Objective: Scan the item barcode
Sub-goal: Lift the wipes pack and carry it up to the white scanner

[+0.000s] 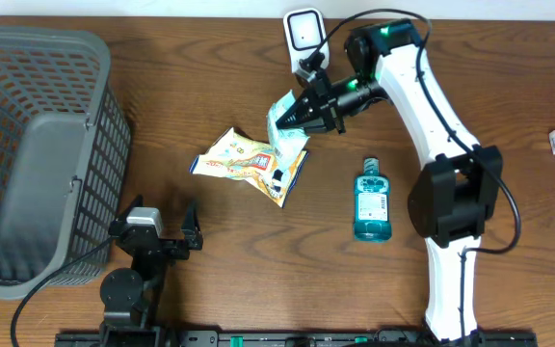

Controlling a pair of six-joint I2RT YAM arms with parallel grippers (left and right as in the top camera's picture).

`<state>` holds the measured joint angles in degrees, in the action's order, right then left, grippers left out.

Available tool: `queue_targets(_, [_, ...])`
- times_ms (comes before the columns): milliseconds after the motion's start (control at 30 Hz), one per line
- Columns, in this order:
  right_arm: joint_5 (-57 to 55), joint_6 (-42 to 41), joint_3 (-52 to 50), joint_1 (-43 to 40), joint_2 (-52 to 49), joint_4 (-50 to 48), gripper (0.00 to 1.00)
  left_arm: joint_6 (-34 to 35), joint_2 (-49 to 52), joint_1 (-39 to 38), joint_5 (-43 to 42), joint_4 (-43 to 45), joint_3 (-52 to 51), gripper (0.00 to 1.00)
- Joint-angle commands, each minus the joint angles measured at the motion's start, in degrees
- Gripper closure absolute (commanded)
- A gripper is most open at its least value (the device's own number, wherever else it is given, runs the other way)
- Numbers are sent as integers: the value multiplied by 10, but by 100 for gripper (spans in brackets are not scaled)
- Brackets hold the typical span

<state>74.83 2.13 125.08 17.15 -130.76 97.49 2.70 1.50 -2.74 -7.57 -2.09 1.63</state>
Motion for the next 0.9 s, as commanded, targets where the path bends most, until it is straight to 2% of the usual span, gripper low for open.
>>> queue_targets(0, [0,9,-8,-3,39,0,99,-8,-1,-2,-6,-11,-14,2])
queue_targets(200, [-115,12,-28,-3,63,-2,99,-8,-1,-2,-6,-11,-14,2])
queue_targets(400, [-108,124,-199,-7,150,-2,99,-8,-1,-2,-6,-11,-14,2])
queue_targets(533, [-122,187,-244,-14,163,-2,99,-8,-1,-2,-6,-11,-14,2])
queue_targets(667, [-155,187,-243,-21,163,-18,99,-8,-1,-2,-6,-11,-14,2])
queue_targets(767, [-189,183,-237,-22,164,-74,99,-8,-1,-2,-6,-11,-14,2])
queue_targets(867, [-353,40,-236,-16,164,-195,99,-8,-1,-2,-6,-11,-14,2])
